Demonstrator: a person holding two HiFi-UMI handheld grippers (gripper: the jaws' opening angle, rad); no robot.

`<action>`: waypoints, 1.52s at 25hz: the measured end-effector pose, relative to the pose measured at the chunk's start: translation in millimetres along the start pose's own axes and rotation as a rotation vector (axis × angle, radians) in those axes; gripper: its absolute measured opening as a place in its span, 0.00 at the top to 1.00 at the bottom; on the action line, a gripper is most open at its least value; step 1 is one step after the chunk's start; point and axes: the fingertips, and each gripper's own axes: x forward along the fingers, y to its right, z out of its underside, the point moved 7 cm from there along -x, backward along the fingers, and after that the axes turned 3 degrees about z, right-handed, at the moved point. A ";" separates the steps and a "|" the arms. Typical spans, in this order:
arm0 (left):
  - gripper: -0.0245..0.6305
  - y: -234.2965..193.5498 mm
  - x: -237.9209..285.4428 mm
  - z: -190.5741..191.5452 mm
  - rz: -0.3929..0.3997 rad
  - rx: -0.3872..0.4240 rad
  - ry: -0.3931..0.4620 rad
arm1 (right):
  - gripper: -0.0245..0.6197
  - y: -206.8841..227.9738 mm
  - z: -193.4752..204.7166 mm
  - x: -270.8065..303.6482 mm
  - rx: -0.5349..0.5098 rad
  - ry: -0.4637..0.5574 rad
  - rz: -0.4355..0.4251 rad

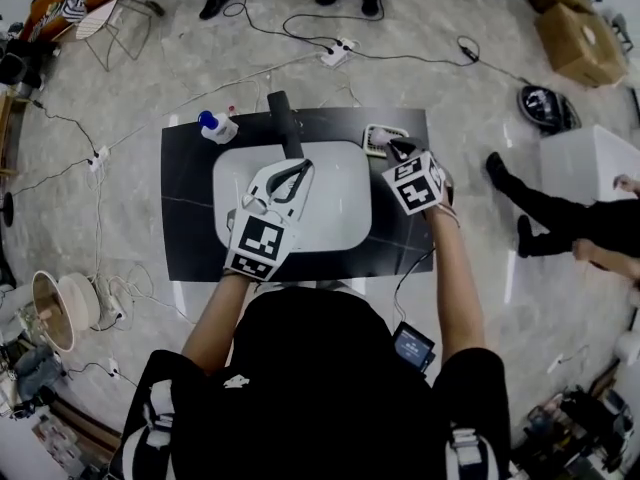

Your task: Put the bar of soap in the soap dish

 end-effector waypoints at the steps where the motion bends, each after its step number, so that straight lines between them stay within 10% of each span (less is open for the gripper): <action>1: 0.93 -1.5 -3.5 -2.7 -0.001 0.007 0.007 | 0.90 -1.6 -4.1 -9.4 0.036 0.030 0.022; 12: 0.93 -12.4 -47.6 -21.3 -0.031 0.072 0.075 | 0.91 -25.5 -50.1 -113.0 0.341 0.361 0.150; 38: 0.93 9.4 -137.8 -108.7 -0.116 0.204 0.368 | 0.91 -76.7 -97.0 -288.9 0.303 0.813 0.356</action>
